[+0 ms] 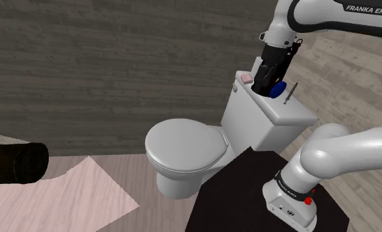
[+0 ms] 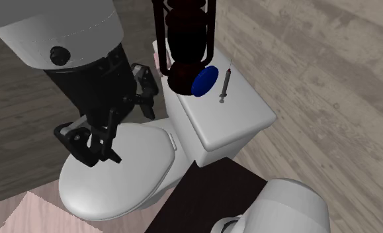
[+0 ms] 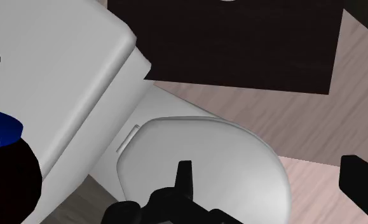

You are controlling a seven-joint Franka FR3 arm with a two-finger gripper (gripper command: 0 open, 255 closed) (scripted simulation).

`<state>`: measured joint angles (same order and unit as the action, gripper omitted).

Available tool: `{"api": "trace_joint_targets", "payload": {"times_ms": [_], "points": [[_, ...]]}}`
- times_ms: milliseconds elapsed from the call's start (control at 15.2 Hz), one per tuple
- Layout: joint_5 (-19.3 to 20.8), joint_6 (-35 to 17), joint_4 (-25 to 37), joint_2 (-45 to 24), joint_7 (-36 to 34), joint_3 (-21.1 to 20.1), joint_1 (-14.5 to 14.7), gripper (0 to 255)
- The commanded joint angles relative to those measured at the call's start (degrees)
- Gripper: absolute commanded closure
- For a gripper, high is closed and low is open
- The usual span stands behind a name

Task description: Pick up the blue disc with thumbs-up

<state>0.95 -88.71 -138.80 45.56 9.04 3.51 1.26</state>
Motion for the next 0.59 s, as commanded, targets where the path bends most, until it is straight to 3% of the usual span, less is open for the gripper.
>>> {"api": "trace_joint_targets", "payload": {"times_ms": [0, 528], "points": [[0.00, 0.00, 0.00, 0.00, 0.00, 0.00, 0.00, 0], [14.54, 0.50, -2.37, 8.20, 34.75, 14.62, 4.99, 0]]}}
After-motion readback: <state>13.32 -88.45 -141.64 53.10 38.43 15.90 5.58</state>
